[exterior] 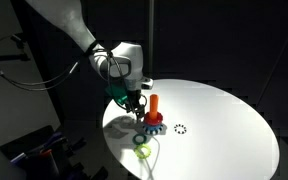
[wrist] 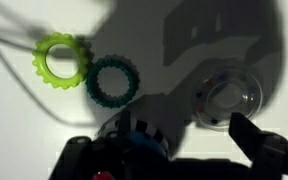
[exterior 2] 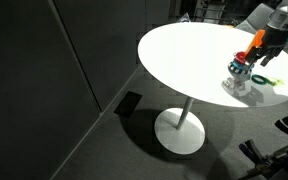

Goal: Pick up the clear ring from the ring holder and put it on the table

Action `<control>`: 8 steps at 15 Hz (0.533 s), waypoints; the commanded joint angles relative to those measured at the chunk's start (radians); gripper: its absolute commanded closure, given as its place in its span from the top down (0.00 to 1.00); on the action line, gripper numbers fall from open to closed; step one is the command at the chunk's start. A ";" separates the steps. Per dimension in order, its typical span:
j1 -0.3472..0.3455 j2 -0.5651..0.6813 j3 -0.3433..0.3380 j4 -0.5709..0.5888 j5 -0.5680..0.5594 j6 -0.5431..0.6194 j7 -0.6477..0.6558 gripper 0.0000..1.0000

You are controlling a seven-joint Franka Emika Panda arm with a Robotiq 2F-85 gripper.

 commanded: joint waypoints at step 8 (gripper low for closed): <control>-0.007 -0.189 -0.012 -0.021 -0.105 -0.191 0.122 1.00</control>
